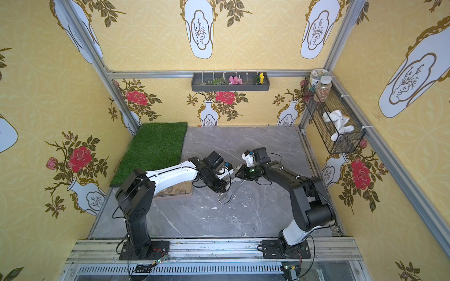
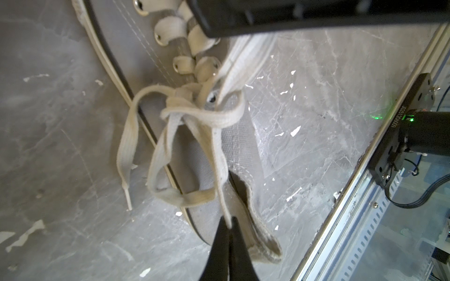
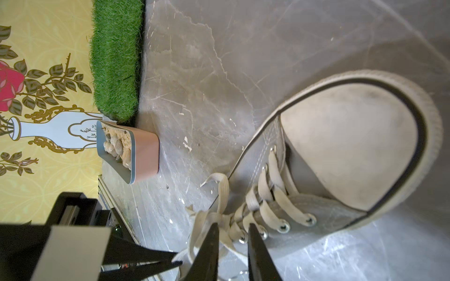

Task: Tie the shoes
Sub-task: Tie the shoelace on the shoe.

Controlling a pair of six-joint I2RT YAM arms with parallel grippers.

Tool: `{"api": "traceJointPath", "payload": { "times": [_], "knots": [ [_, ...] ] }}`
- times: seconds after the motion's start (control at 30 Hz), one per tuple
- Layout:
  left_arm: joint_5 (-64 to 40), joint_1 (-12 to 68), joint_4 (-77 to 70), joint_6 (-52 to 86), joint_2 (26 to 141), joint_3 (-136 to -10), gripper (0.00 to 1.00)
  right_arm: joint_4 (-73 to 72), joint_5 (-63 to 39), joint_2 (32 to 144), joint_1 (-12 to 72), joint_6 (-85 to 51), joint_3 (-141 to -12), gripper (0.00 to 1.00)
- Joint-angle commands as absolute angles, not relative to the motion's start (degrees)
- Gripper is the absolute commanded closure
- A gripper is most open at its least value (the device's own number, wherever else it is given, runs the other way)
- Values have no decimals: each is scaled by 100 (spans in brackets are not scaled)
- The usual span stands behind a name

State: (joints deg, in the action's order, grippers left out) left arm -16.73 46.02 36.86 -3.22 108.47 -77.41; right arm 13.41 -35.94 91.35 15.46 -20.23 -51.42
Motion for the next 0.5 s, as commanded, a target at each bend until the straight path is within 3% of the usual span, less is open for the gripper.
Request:
{"api": "traceJointPath", "payload": {
  "times": [0.0,0.47],
  "knots": [
    [-1710,4597,3704,-429,10851,-7692,100,1542,-3737,8988,1549,-1887,-5003,76],
    [-1661,4592,3726,-457,10852,-7647,100,1474,-3685,8992,1566,-1898,-4800,73]
  ]
}}
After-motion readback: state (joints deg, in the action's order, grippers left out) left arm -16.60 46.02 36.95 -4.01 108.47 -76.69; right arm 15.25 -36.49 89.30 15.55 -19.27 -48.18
